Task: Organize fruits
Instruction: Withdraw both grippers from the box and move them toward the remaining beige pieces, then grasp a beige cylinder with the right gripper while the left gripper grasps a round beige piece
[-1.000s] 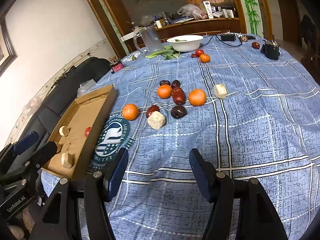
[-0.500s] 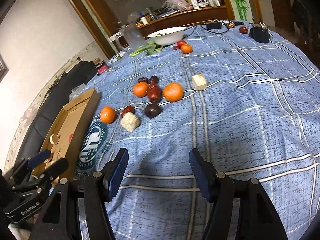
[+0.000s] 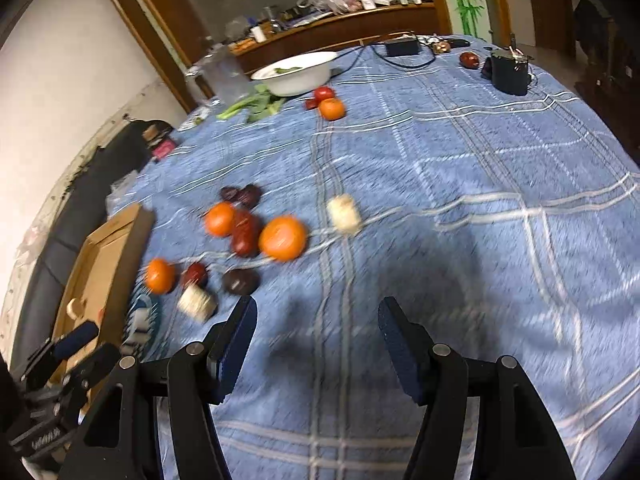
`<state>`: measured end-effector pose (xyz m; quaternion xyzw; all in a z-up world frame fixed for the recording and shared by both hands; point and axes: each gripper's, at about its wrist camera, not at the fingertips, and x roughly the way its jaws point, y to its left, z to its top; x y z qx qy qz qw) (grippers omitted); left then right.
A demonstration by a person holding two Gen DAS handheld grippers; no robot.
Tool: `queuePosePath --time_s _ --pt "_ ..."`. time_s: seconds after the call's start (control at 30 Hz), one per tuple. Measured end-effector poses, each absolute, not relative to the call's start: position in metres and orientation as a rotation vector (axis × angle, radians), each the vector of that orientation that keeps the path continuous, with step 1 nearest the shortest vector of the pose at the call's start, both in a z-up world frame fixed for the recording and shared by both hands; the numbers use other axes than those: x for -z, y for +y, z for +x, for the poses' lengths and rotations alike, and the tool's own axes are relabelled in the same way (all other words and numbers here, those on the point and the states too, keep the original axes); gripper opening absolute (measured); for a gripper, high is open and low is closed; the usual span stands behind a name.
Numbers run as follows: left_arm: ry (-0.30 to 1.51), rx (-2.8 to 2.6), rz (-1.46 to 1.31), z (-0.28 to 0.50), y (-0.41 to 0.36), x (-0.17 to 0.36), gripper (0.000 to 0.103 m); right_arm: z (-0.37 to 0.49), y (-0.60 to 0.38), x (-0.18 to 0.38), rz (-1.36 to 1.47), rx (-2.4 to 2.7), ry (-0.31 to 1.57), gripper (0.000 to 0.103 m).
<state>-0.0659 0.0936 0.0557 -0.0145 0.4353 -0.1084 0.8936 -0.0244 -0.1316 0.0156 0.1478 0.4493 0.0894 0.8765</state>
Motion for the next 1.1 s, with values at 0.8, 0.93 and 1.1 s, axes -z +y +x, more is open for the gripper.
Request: queuePosePath --time_s 0.8,0.93,1.1 --pt "0.953 0.31 -0.025 -0.017 0.052 -0.012 0.029 0.031 -0.134 0.001 0.243 -0.12 0.894 0.034" --pt "0.939 0.305 -0.054 -0.018 0.056 -0.015 0.029 0.028 -0.136 -0.002 0.254 -0.116 0.872 0.026" --pt "0.922 0.305 -0.06 -0.031 0.061 -0.023 0.029 0.024 -0.139 -0.004 0.262 -0.101 0.856 0.026"
